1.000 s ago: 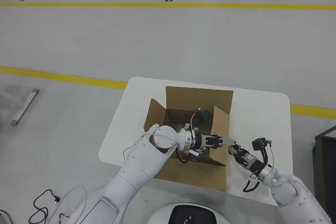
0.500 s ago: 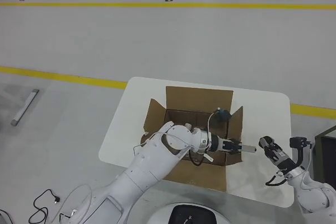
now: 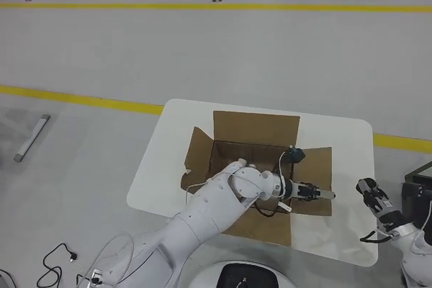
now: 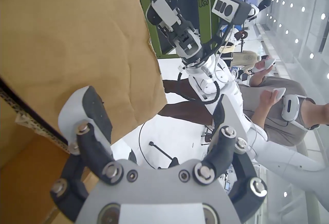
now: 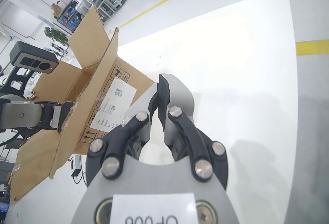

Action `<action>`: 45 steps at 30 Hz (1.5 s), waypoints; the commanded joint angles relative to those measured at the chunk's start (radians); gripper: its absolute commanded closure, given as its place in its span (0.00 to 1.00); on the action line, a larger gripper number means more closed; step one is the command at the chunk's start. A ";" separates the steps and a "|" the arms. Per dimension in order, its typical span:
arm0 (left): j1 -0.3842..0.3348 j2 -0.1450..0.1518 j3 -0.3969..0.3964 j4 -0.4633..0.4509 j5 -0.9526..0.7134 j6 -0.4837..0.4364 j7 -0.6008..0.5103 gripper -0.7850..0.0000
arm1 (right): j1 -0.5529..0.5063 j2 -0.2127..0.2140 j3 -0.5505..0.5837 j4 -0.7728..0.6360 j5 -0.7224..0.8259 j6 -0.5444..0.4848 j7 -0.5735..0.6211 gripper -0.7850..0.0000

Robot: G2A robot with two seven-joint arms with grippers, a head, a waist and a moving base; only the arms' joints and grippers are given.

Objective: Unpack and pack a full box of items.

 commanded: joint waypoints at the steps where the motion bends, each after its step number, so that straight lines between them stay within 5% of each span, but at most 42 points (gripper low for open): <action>1: -0.009 -0.012 0.008 0.026 -0.003 -0.005 0.006 0.00 | -0.003 0.000 0.008 -0.002 0.006 0.003 0.004 1.00; 12: -0.048 -0.054 0.023 0.127 0.022 0.010 0.047 0.00 | -0.002 -0.006 0.010 -0.026 0.064 -0.025 0.020 1.00; 19: -0.065 -0.027 -0.048 0.118 0.008 -0.048 0.038 0.00 | 0.002 -0.007 0.028 -0.047 0.138 -0.081 0.044 1.00; 22: -0.061 0.001 -0.086 0.076 0.033 -0.064 0.027 0.00 | 0.004 -0.006 0.036 -0.063 0.155 -0.096 0.069 0.77; 28: -0.001 0.080 -0.175 -0.113 0.202 -0.007 0.057 0.00 | 0.012 -0.005 0.033 -0.110 0.215 -0.137 0.133 0.51; 30: 0.043 0.113 -0.216 -0.218 0.294 0.047 0.069 0.00 | 0.020 -0.002 0.036 -0.131 0.218 -0.145 0.171 0.22; 33: 0.149 0.163 -0.303 -0.409 0.387 0.123 0.051 0.00 | 0.026 0.003 0.040 -0.174 0.185 -0.138 0.218 0.00; 39: 0.360 0.237 -0.482 -0.735 0.471 0.200 -0.056 0.00 | 0.031 0.007 0.027 -0.279 0.140 -0.104 0.292 0.00; 45: 0.457 0.269 -0.577 -0.861 0.478 0.211 -0.109 0.00 | 0.097 0.013 0.003 -0.380 0.053 -0.028 0.366 0.00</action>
